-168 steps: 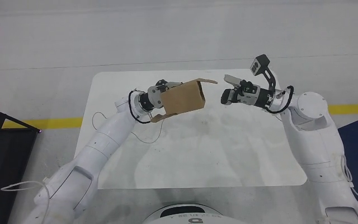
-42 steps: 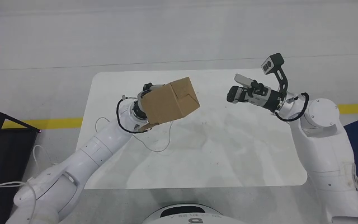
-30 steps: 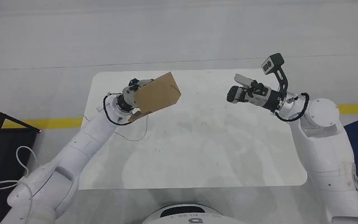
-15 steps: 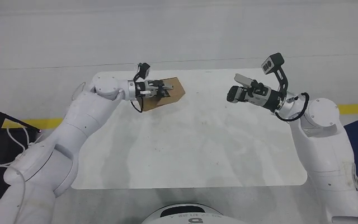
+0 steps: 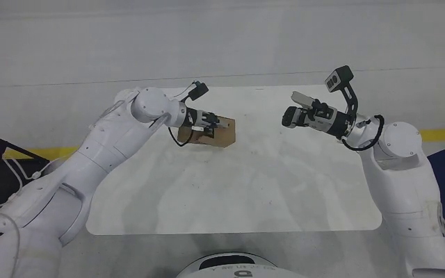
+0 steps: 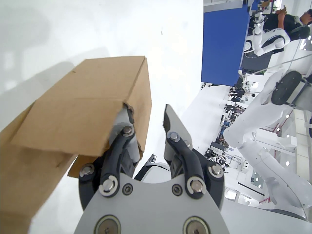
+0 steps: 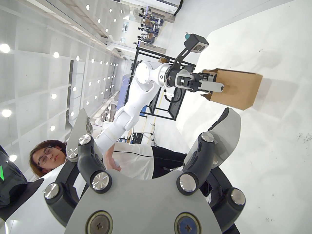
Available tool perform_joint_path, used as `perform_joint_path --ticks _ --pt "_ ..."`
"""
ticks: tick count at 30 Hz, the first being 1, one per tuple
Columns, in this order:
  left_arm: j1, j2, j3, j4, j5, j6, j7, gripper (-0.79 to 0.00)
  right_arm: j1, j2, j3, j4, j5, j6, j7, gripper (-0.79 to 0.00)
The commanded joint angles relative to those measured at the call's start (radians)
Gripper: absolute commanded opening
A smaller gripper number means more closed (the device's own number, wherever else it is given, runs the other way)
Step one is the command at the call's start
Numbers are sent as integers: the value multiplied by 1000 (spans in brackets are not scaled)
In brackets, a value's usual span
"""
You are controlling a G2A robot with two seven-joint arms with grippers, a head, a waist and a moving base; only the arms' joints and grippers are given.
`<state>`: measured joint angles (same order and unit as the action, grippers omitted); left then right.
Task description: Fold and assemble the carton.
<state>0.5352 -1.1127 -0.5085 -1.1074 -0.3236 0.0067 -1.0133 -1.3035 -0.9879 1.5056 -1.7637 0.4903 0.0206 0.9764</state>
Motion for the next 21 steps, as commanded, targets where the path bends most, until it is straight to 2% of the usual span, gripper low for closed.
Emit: perform_joint_path --ticks 1,9,21 --pt "22 11 -19 -22 4 -2 -4 0 0 0 0 0 0 0 0 0" --pt "125 51 -126 -82 -50 -76 23 0 0 0 0 0 0 0 0 0" --pt "293 97 -312 -50 -282 -248 -36 0 0 0 0 0 0 0 0 0"
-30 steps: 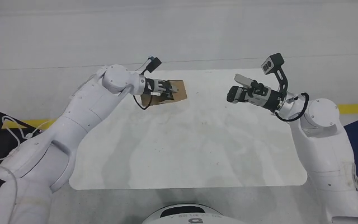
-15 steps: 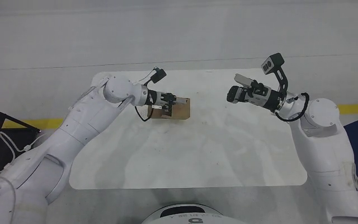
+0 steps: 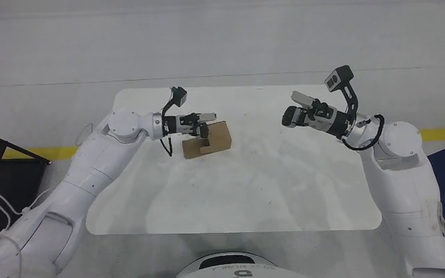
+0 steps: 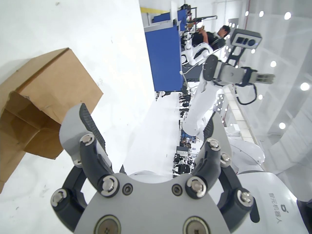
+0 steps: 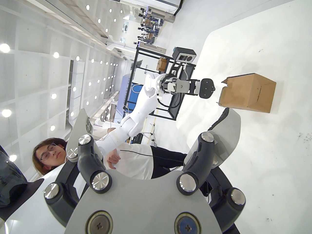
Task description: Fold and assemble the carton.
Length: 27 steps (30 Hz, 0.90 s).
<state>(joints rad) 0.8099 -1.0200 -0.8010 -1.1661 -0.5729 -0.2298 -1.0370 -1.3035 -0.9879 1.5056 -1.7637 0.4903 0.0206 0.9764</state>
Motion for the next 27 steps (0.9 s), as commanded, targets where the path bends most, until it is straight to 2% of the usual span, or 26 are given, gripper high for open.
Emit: perform_joint_path --ticks 1,5,10,16,21,27 --pt "39 11 -42 26 -55 -26 -23 0 0 0 0 0 0 0 0 0" --pt "149 39 -114 95 -97 -91 -51 0 -4 0 -7 -11 -13 -3 -9 0" --pt "277 62 -178 139 -111 -168 -20 0 19 -5 -116 -60 -223 -55 -53 0" --pt "382 76 -265 115 -219 -270 -9 0 92 -27 -309 -32 -424 -104 -113 0" --pt "491 95 -378 46 -345 -375 -19 0 94 -28 -315 -32 -426 -103 -114 0" --pt "491 95 -378 46 -345 -375 -19 0 94 -28 -315 -32 -426 -103 -114 0"
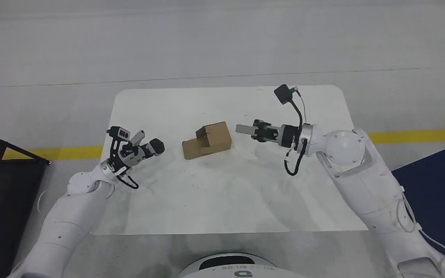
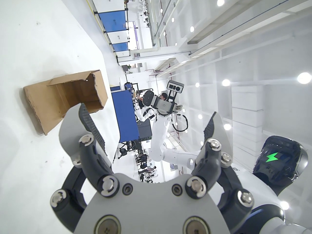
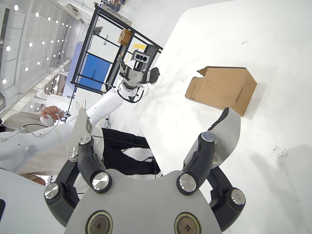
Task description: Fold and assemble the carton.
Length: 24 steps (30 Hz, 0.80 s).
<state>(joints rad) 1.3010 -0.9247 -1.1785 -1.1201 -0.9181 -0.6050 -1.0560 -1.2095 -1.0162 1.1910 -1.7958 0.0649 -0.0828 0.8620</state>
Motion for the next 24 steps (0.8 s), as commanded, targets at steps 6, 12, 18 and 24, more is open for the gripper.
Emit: perform_joint_path --ticks 6,12,18,24 --pt "0 0 0 0 0 0 0 0 72 -1 -57 -32 -142 -41 91 0" --pt "0 0 0 0 0 0 0 0 416 -61 -374 -4 -502 -99 289 0" --pt "0 0 0 0 0 0 0 0 666 -170 -652 184 -623 -194 342 0" --pt "0 0 0 0 0 0 0 0 779 -283 -813 375 -603 -287 303 -9"
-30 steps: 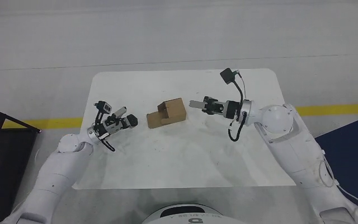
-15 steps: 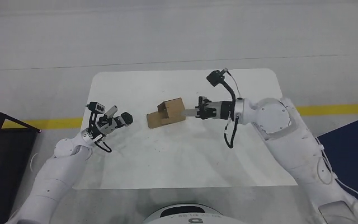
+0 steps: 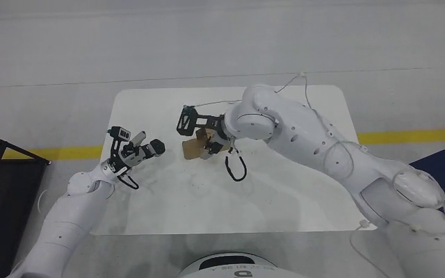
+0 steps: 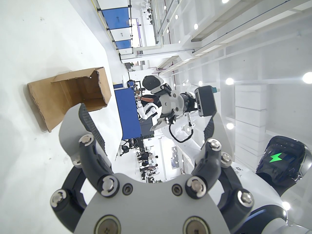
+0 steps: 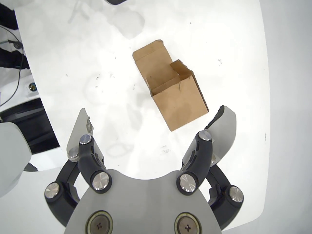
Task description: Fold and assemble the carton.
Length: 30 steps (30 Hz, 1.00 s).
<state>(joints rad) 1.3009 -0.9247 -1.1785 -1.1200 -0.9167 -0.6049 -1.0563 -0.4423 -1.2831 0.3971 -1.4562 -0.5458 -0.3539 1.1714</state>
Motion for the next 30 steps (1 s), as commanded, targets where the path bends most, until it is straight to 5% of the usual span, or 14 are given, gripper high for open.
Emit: perform_joint_path --ticks 1,3,12,23,30 --pt "0 0 0 0 -1 0 0 0 22 -34 -38 67 23 -39 -14 -31" --pt "0 0 0 0 -1 0 0 0 40 -68 -71 125 49 -84 -22 -108" --pt "0 0 0 0 -1 0 0 0 89 -187 -156 339 97 -224 -43 -191" --pt "0 0 0 0 -1 0 0 0 109 -282 -193 534 83 -313 -87 -366" --pt "0 0 0 0 -1 0 0 0 116 -337 -218 631 52 -304 -64 -382"
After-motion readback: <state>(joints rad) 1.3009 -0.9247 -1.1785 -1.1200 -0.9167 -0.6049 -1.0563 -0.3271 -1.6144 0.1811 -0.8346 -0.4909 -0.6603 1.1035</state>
